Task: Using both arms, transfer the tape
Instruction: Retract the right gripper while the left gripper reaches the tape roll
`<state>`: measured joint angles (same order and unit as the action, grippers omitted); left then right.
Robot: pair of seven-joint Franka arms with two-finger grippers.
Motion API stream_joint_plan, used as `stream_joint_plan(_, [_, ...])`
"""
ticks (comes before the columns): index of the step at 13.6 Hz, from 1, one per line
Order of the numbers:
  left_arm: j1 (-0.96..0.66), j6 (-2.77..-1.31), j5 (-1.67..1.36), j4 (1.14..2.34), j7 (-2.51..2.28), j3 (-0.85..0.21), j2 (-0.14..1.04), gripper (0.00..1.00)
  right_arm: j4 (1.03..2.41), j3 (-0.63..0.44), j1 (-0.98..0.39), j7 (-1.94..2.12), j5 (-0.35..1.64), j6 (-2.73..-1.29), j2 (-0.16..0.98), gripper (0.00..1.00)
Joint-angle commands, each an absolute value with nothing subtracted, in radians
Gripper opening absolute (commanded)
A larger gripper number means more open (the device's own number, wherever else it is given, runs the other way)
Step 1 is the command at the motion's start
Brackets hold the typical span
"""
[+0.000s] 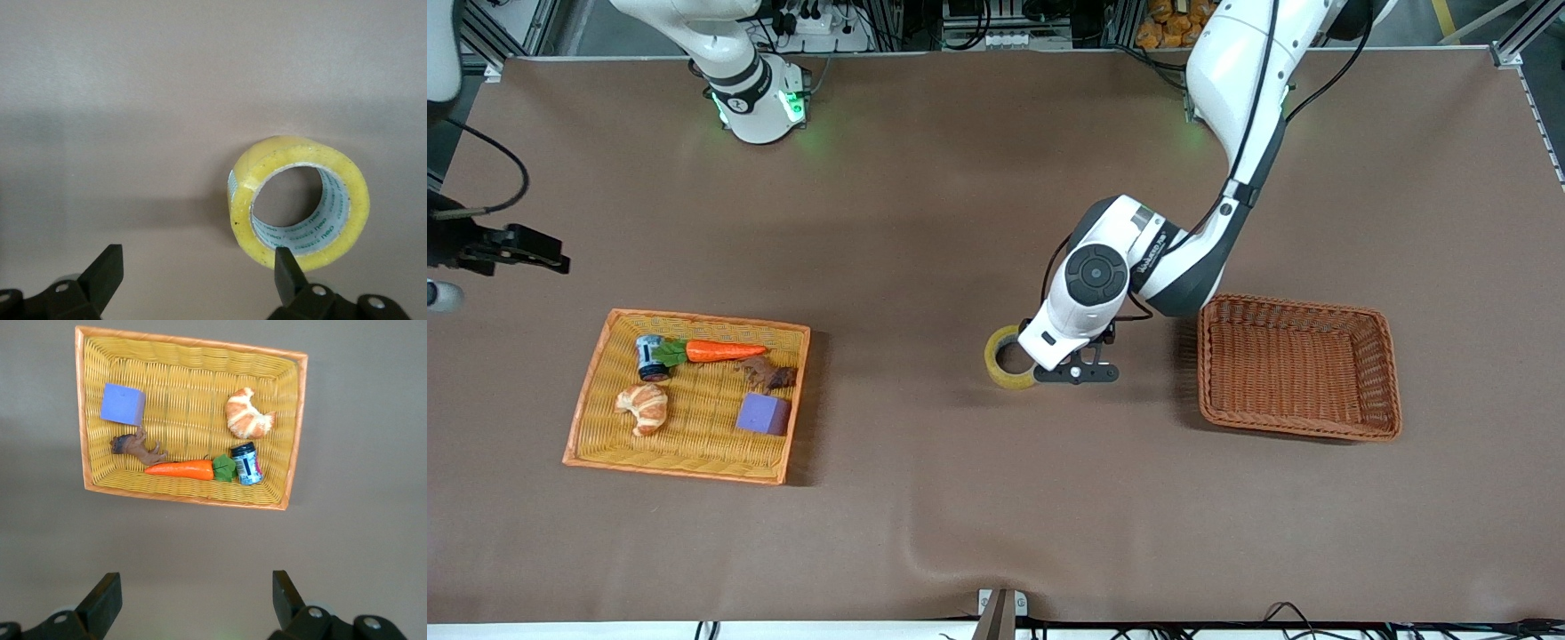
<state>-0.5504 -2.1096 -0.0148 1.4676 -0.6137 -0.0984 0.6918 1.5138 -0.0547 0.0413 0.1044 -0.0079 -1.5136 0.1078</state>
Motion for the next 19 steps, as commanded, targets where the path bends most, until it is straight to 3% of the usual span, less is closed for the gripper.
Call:
stream_joint_plan(1, [-0.566, -2.141, 0.005, 1.447, -0.634, -0.091, 0.716, 1.00, 1.490, -0.031, 0.067, 0.109, -0.026, -1.496, 0.113, 1.00])
stream_joint_plan(5, [-0.569, -2.265, -0.002, 1.447, -0.635, -0.092, 0.767, 1.00, 1.439, -0.032, 0.098, 0.110, 0.029, -1.499, 0.120, 1.00])
stream_joint_plan(15, [-0.592, -2.289, -0.005, 1.442, -0.637, -0.097, 0.815, 1.00, 1.443, -0.031, 0.089, 0.112, 0.038, -1.496, 0.123, 1.00])
stream_joint_plan(16, [-0.586, -2.289, -0.006, 1.443, -0.634, -0.097, 0.815, 0.98, 1.443, -0.026, 0.084, 0.110, 0.028, -1.497, 0.124, 1.00])
stream_joint_plan(17, [-0.584, -2.289, -0.008, 1.443, -0.634, -0.097, 0.816, 0.89, 1.440, -0.026, 0.083, 0.109, 0.026, -1.497, 0.123, 1.00])
stream_joint_plan(18, [-0.589, -2.289, -0.008, 1.443, -0.637, -0.097, 0.822, 0.77, 1.439, -0.026, 0.083, 0.110, 0.026, -1.497, 0.124, 1.00])
stream_joint_plan(19, [-0.589, -2.289, -0.008, 1.443, -0.637, -0.097, 0.827, 0.59, 1.439, -0.026, 0.086, 0.112, 0.028, -1.497, 0.124, 1.00])
